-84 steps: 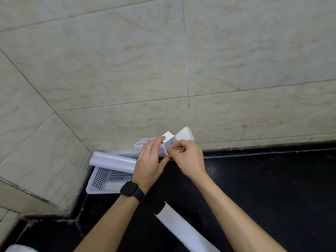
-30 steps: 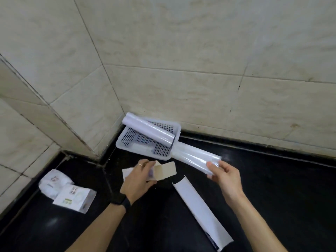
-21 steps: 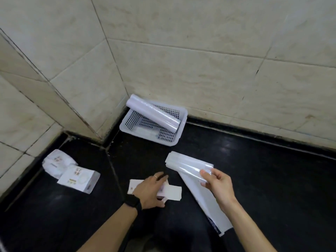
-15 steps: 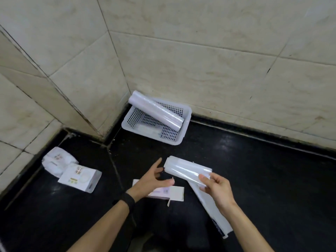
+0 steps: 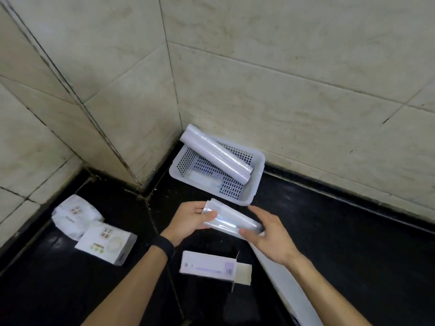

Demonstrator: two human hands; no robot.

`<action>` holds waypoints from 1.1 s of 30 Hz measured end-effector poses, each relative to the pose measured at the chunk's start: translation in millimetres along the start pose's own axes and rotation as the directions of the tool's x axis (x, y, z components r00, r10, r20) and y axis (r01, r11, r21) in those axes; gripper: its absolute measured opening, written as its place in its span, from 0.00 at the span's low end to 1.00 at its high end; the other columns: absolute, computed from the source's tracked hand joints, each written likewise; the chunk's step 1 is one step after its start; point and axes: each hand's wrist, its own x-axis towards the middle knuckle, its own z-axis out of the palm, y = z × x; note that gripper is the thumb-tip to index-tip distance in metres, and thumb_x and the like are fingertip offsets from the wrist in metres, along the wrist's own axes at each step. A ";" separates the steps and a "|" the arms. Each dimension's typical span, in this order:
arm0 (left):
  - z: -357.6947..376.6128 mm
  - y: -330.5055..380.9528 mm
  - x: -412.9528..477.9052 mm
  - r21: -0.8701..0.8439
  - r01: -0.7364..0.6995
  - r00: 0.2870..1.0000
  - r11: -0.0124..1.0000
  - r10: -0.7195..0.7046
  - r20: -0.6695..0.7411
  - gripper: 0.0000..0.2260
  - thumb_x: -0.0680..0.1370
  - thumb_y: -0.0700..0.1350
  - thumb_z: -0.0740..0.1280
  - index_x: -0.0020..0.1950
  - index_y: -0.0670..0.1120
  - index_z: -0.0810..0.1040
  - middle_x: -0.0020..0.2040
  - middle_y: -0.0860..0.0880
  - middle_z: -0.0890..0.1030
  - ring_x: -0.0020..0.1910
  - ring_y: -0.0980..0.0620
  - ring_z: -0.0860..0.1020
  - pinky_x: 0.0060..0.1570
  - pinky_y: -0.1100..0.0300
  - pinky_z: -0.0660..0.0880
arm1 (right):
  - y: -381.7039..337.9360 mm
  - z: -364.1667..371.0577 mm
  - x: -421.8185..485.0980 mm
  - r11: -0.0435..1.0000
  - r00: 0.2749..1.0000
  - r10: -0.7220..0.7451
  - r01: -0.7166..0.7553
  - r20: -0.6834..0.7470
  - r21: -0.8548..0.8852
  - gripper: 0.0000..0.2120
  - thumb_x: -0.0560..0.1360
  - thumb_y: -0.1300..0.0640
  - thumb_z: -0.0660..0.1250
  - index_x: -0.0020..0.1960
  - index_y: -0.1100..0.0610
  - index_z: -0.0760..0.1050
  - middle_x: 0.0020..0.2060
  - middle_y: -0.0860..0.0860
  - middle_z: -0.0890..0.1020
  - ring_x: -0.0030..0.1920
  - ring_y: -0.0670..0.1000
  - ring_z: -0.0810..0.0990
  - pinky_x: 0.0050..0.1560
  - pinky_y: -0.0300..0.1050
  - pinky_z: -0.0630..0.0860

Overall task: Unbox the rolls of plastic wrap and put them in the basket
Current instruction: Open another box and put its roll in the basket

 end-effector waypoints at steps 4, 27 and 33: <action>-14.9 16.1 24.0 0.001 -0.029 0.998 1.000 0.029 0.047 0.12 0.75 0.39 0.73 0.59 0.44 0.82 0.52 0.46 0.86 0.53 0.47 0.84 0.49 0.55 0.82 | -26.2 0.5 37.3 0.992 0.992 -0.070 0.080 0.101 -0.096 0.18 0.77 0.48 0.66 0.67 0.40 0.73 0.53 0.43 0.83 0.51 0.46 0.82 0.54 0.44 0.77; -73.5 -45.0 137.6 0.875 0.226 0.908 0.428 0.232 -0.348 0.37 0.80 0.64 0.48 0.77 0.46 0.29 0.77 0.49 0.27 0.77 0.49 0.30 0.76 0.45 0.40 | -23.4 30.3 217.2 0.873 0.918 0.210 -0.021 0.337 -0.487 0.14 0.78 0.53 0.62 0.62 0.53 0.76 0.62 0.52 0.79 0.60 0.55 0.78 0.60 0.50 0.75; -70.4 -39.5 134.6 0.877 0.225 0.910 0.425 0.230 -0.345 0.37 0.81 0.61 0.49 0.78 0.45 0.33 0.77 0.48 0.29 0.78 0.47 0.33 0.77 0.44 0.44 | -23.1 35.4 219.6 0.834 0.952 0.179 -0.012 0.250 -0.551 0.14 0.77 0.52 0.64 0.61 0.55 0.75 0.60 0.53 0.80 0.57 0.55 0.80 0.56 0.49 0.78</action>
